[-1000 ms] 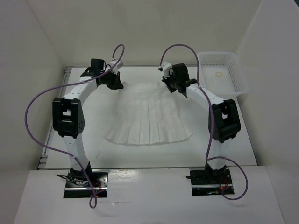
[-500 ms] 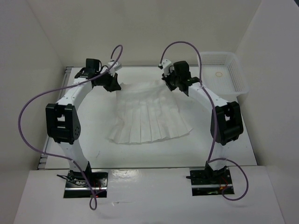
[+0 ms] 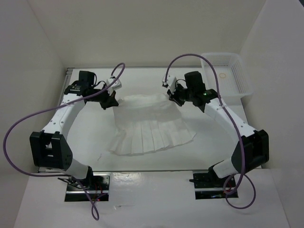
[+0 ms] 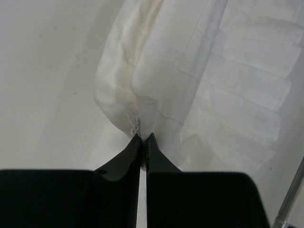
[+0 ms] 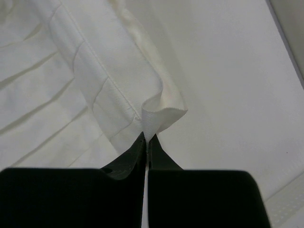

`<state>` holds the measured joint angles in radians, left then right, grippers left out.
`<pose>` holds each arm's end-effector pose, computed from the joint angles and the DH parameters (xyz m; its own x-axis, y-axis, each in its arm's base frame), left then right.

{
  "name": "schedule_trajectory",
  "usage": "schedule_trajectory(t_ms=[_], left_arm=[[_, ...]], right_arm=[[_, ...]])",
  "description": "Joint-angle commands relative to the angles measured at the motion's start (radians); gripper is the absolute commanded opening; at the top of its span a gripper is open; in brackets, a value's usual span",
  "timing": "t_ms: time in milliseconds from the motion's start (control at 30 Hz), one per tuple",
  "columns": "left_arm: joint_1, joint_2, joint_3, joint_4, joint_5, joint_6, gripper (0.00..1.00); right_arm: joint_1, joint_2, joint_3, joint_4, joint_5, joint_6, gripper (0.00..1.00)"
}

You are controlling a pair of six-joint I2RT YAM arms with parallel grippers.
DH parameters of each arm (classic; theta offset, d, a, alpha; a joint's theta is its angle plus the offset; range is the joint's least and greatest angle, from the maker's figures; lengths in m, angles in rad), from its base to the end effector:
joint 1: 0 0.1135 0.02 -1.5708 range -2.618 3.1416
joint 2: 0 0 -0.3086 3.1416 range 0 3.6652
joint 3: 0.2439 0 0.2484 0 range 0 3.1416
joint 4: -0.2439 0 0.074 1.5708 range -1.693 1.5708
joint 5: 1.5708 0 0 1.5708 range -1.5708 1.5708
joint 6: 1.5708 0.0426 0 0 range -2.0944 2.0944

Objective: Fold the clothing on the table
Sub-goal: Flatten the skirt out

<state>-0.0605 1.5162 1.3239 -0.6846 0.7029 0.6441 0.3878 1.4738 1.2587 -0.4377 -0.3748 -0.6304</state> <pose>0.3171 -0.0468 0.3526 -0.3381 0.4795 -0.8098 0.8277 0.5611 -0.0134 0.2984 0.1387 0.3588 -0.0881 -0.6285 -0.7728 -0.8332 0.4717 -0.2886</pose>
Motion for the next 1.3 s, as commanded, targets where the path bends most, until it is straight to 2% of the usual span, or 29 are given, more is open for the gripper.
schedule_trajectory(t_ms=[0, 200, 400, 500, 633, 733, 833, 867, 1033, 1267], left_arm=[[0.028, -0.072, -0.064, -0.151, -0.089, 0.176, 0.07], [0.008, -0.154, -0.118, -0.298, -0.111, 0.324, 0.12], [-0.001, -0.231, -0.141, -0.424, -0.129, 0.408, 0.14], [-0.010, -0.272, -0.160, -0.409, -0.143, 0.391, 0.14], [-0.010, -0.292, -0.204, -0.296, -0.166, 0.312, 0.14], [-0.010, -0.234, -0.187, -0.205, -0.166, 0.263, 0.12], [-0.010, -0.105, -0.155, -0.149, -0.129, 0.191, 0.11], [-0.010, -0.020, -0.137, -0.135, -0.129, 0.171, 0.11], [-0.010, 0.272, 0.051, -0.106, -0.094, 0.060, 0.11], [-0.010, 0.440, 0.268, -0.046, -0.117, -0.075, 0.11]], right_arm=[[-0.006, -0.105, -0.064, -0.154, 0.082, -0.144, 0.01], [0.037, -0.164, -0.117, -0.291, 0.100, -0.219, 0.01], [0.120, -0.211, -0.183, -0.349, 0.149, -0.244, 0.02], [0.141, -0.234, -0.193, -0.339, 0.169, -0.226, 0.00], [0.141, -0.218, -0.211, -0.240, 0.214, -0.189, 0.00], [0.141, -0.143, -0.211, -0.159, 0.252, -0.134, 0.00], [0.131, -0.052, -0.177, -0.076, 0.270, -0.089, 0.00], [0.117, -0.031, -0.177, -0.056, 0.270, -0.078, 0.00], [0.065, 0.115, -0.076, 0.043, 0.307, -0.020, 0.00], [-0.020, 0.334, 0.109, 0.103, 0.375, 0.021, 0.00]])
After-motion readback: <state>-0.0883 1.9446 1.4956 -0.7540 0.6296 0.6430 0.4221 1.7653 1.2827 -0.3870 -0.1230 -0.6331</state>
